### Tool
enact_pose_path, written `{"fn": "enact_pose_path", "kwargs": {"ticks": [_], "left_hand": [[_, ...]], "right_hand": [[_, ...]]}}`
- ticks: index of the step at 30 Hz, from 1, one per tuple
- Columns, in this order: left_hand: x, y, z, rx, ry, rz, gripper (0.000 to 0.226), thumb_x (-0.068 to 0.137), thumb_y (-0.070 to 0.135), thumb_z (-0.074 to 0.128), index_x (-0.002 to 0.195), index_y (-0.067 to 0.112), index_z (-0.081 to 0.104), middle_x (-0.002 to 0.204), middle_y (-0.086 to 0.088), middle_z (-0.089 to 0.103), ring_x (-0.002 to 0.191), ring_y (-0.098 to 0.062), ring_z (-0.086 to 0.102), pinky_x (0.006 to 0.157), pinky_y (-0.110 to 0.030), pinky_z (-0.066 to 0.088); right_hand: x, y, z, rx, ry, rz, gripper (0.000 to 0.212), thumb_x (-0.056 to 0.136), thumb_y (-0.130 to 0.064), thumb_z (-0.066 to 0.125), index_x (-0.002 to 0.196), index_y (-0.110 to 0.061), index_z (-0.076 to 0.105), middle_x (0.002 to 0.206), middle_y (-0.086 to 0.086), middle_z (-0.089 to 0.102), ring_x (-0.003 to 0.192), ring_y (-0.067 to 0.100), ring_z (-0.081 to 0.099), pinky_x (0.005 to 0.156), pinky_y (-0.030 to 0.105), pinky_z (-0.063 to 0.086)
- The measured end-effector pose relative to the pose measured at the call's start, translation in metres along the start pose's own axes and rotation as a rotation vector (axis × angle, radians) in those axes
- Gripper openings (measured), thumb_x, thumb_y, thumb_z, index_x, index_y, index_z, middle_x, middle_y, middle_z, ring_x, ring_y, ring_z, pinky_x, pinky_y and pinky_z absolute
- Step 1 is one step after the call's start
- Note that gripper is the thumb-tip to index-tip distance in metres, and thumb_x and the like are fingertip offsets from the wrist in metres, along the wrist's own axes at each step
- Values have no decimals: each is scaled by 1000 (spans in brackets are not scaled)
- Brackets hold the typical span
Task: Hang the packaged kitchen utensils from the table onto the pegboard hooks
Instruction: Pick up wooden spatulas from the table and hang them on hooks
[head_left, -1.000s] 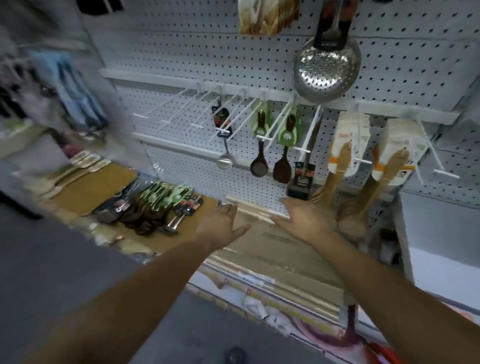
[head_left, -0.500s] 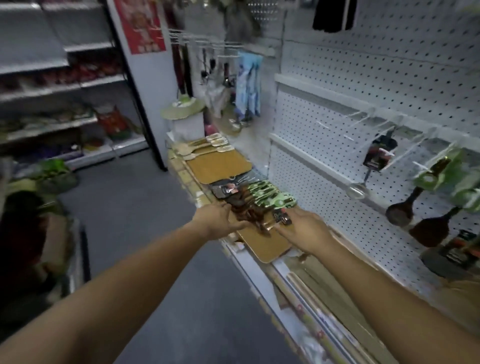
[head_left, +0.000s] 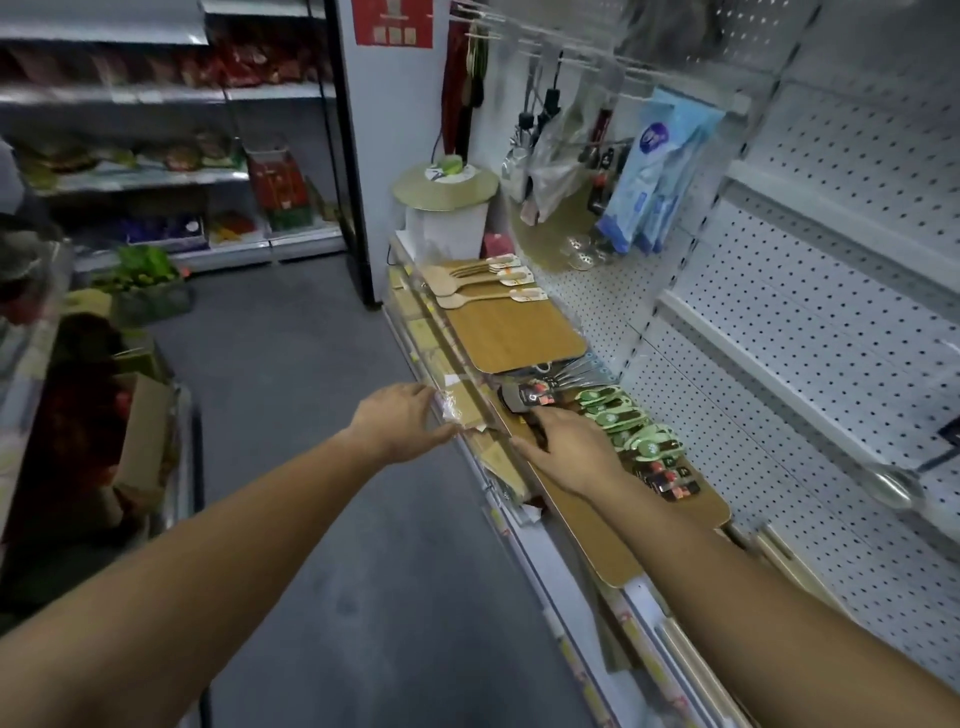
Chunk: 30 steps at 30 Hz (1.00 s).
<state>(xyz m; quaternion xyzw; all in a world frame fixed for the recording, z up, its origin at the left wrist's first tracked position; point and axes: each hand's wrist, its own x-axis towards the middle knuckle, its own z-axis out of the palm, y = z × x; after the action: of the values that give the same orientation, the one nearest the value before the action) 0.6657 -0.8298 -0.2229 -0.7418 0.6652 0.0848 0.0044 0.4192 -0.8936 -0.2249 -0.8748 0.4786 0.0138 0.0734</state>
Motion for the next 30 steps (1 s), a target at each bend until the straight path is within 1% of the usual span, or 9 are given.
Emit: {"fn": "enact_pose_path", "kwargs": {"ticks": [3,5,8,11,17,19,23,27,30], "left_hand": [[24,-30,1,-21,-5,-21,85,88,75,33,149,16,35,154,-4,39,139,-24,39,112,-41,38],[44,-45,4,-39,-13,-32,85,88,75,32,149,16,35,154,-4,39,139,-24,39,112,-41,37],[86,-67,6,-27,-25,-52,82,90,74,30,147,17,38,152,-4,41,138,-23,40,112,-40,37],[134,-89,4,-36,-33,-75,80,91,74,30,148,18,36,153,-3,39,140,-23,38,114,-40,35],[218,-125,-14,-8,-87,-103,82,91,74,27,151,18,32,156,-2,34,143,-21,33,116,-38,30],[245,-140,-21,-21,-87,-100,81,92,73,28,151,18,32,156,-2,35,143,-21,33,116,-38,30],[297,-180,-28,-28,-70,-97,80,92,72,30,150,17,33,156,-3,35,143,-22,33,116,-37,28],[355,-228,-29,-43,-62,-71,81,92,72,30,150,16,33,157,-3,34,144,-21,31,117,-36,27],[404,-270,-29,-42,-55,-22,82,91,73,28,150,15,34,156,-3,36,142,-21,33,117,-36,29]], "right_hand": [[46,-7,1,-4,-10,-11,76,93,-73,36,144,-17,45,141,6,57,128,26,55,109,41,43],[77,-10,3,-13,-14,-24,78,93,-73,36,148,-17,41,145,7,54,131,26,52,111,42,41],[133,-10,8,-8,-13,-34,75,94,-71,37,147,-17,43,144,6,54,131,25,52,110,42,41],[195,-8,10,10,-17,-44,75,95,-73,33,147,-20,41,145,4,53,132,24,51,112,44,41],[304,-12,5,63,-34,-57,87,91,-79,22,154,-19,33,158,4,40,144,23,40,120,43,29],[338,-15,3,65,-50,-60,85,93,-77,25,155,-20,30,160,4,36,146,24,36,121,43,25],[397,-25,5,61,-47,-70,78,95,-72,31,151,-18,36,155,5,43,142,25,39,118,40,28],[465,-37,10,49,-44,-31,83,96,-72,29,155,-15,29,160,6,35,147,22,31,120,38,22],[513,-50,15,44,-30,30,83,96,-72,29,155,-15,29,160,6,35,148,22,31,121,38,21]]}}
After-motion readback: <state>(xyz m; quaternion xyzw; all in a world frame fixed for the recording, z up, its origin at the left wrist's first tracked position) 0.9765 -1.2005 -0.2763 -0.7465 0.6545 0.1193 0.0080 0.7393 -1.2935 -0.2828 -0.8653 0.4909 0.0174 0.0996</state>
